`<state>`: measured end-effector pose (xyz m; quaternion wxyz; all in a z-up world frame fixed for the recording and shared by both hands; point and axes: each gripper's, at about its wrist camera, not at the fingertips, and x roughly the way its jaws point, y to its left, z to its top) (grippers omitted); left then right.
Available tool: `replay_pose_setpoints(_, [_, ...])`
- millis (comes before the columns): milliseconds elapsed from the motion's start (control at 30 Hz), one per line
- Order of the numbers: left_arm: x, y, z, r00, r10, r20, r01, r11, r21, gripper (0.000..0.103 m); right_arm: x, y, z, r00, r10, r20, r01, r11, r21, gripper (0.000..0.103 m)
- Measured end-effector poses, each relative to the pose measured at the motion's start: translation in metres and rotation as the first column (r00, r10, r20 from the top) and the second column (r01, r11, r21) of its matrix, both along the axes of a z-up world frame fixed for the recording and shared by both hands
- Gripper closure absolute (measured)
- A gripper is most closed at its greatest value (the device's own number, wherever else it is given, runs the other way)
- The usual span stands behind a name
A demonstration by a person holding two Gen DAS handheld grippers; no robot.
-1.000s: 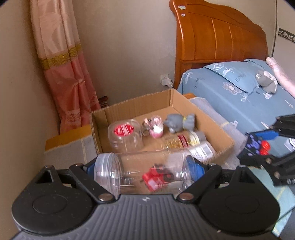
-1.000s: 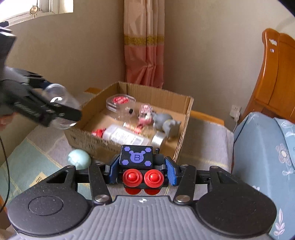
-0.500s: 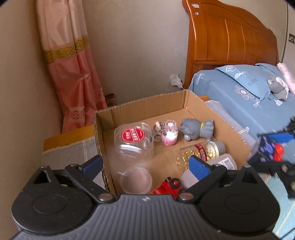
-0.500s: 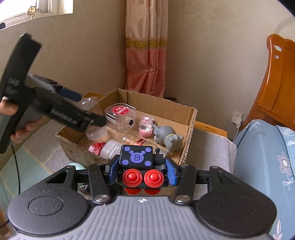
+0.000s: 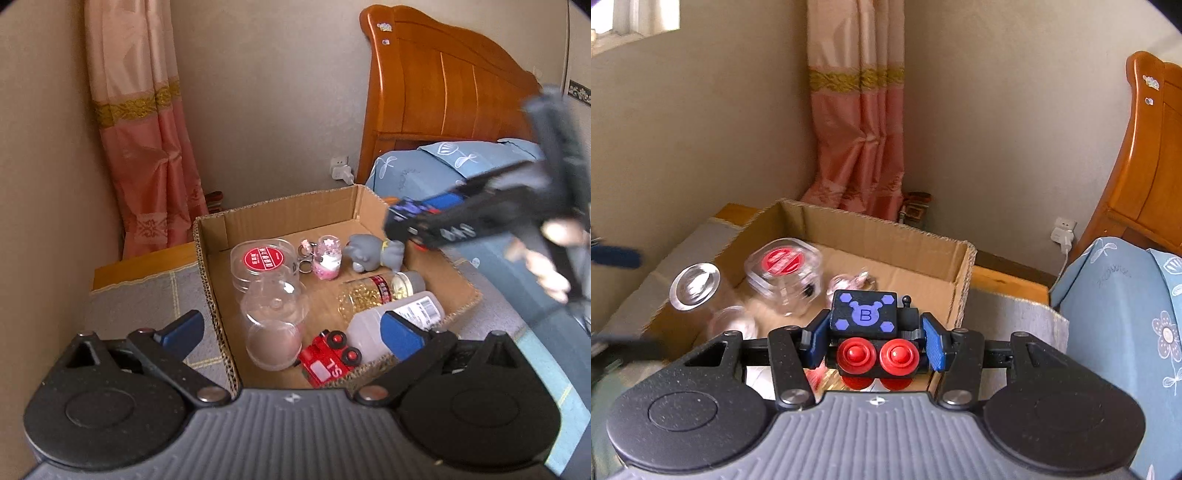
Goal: Organize rigid objects
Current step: 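Carry the jar and toy block into the box and open both tools, then move the left tool to the mint-green case while the right tool moves to the black key fob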
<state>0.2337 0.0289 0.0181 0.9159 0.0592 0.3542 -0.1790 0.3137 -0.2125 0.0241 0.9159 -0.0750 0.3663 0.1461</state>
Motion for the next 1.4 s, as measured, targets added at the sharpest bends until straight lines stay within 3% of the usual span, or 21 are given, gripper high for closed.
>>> replay_pose_setpoints(233, [-0.02,0.004,0.009,1.0,0.0,0.023,0.0,1.0,0.007,0.002,0.047,0.004,-0.004,0.999,-0.031,-0.017,0.031,0.999,-0.02,0.045])
replay_pose_setpoints(300, [-0.02,0.005,0.009,1.0,0.006,0.02,-0.007,1.0,0.011,0.002,0.057,0.004,-0.006,0.999,-0.053,-0.014,0.053,0.998,-0.022,0.027])
replay_pose_setpoints(333, [-0.022,0.004,0.008,1.0,0.01,0.02,-0.01,1.0,0.012,0.002,0.06,0.004,-0.007,0.998,-0.059,-0.02,0.059,0.998,-0.019,0.012])
replay_pose_setpoints(533, [-0.027,0.007,0.001,1.0,0.018,-0.01,-0.017,1.0,0.01,0.002,0.042,0.005,0.0,0.999,-0.038,0.009,0.038,0.999,0.004,0.002])
replay_pose_setpoints(1033, [-0.063,0.004,0.012,0.999,0.032,0.003,-0.032,0.999,0.009,0.002,-0.018,0.005,0.024,0.999,-0.025,0.045,0.024,0.999,0.025,0.0])
replay_pose_setpoints(1233, [-0.087,0.007,0.017,0.989,0.133,0.058,-0.135,0.991,0.026,0.002,-0.062,0.003,0.028,0.998,-0.025,0.061,0.023,0.999,0.038,0.0])
replay_pose_setpoints(1400, [-0.099,0.014,0.003,0.977,0.207,0.058,-0.209,0.977,0.031,0.001,-0.113,0.004,0.019,0.994,-0.01,0.107,0.003,0.998,0.068,0.0])
